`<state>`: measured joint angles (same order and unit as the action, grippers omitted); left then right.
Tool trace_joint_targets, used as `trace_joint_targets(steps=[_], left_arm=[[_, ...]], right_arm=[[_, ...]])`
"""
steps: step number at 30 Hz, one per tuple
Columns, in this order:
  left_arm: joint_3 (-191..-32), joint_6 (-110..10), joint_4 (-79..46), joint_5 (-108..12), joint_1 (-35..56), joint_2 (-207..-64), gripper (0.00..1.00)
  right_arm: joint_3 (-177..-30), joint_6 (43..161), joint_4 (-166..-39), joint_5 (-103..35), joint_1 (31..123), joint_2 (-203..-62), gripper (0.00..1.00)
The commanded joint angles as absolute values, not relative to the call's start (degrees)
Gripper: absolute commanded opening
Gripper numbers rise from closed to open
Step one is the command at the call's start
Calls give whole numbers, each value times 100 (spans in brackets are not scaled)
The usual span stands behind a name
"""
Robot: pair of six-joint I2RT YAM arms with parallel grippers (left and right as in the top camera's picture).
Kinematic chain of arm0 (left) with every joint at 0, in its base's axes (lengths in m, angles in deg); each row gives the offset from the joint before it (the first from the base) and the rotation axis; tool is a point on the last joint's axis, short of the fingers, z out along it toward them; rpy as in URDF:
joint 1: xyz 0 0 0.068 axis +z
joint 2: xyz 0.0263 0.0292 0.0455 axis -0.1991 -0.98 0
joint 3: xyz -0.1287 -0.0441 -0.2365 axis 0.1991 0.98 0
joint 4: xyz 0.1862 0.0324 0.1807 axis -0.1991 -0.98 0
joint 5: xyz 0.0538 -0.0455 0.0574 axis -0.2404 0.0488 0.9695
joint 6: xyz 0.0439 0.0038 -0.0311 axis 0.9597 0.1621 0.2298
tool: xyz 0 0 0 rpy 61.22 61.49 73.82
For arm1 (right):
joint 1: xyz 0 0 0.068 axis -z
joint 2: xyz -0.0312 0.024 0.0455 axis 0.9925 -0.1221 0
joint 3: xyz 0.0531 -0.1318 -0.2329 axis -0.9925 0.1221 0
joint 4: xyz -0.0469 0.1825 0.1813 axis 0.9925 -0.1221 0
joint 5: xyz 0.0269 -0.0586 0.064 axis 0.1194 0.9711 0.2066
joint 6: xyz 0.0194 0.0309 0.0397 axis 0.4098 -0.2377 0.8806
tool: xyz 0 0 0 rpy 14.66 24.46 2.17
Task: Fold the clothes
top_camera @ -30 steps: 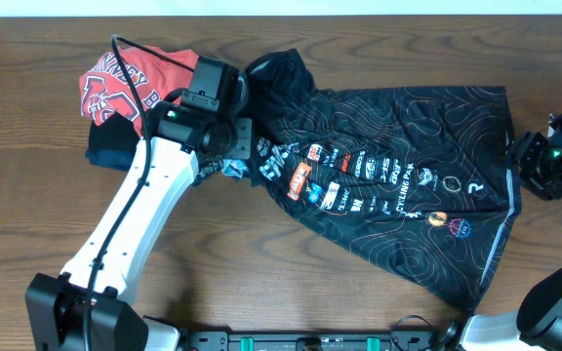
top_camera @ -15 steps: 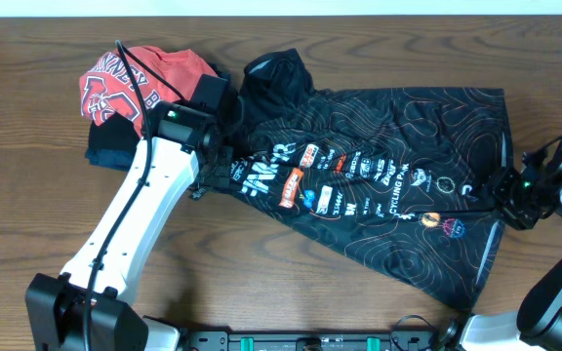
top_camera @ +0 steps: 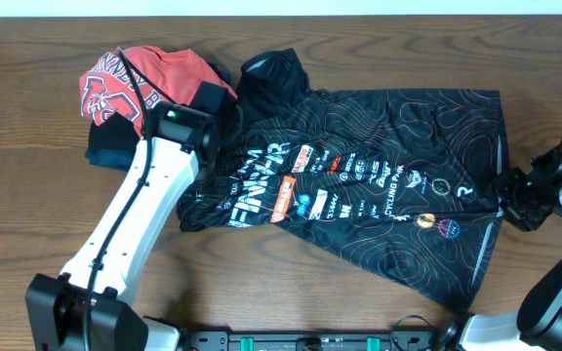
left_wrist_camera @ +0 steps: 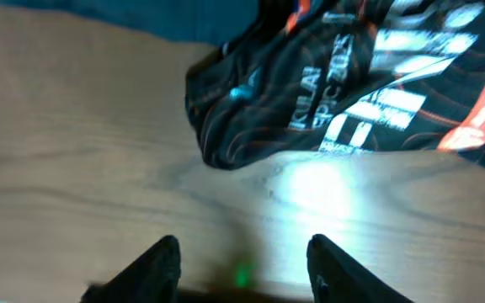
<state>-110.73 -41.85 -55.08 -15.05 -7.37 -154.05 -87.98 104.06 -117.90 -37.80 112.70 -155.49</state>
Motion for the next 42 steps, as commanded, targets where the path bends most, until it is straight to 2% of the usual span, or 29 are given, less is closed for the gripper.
trace_joint_targets(steps=[1,12,24,28,31,34,42], left_arm=[[-10948,-4349,-5043,-1669,-726,-15422,54],[-10061,-3789,-2573,-3057,-752,-15619,56],[-10048,-2854,-1698,-3055,-1183,-17007,55],[-10048,-2834,-1736,-3055,-1384,-17038,44],[-10046,-2747,-1926,-3055,-1510,-17038,29],[-10046,-2655,-2179,-3050,-1587,-17038,6],[-10413,-2803,-3274,-3033,-1585,-16618,6]], right_arm=[[-8606,10563,-11573,-3610,11314,-15481,63],[-8049,10607,-10863,-3771,11314,-15481,64],[-8049,10607,-10874,-3811,11314,-15481,63],[-8051,10607,-10876,-3830,11314,-15481,63],[-8049,10605,-10883,-3907,11314,-15481,63],[-8049,10605,-10896,-4007,11314,-15481,63],[-8049,10603,-10935,-4003,11314,-15481,64]])
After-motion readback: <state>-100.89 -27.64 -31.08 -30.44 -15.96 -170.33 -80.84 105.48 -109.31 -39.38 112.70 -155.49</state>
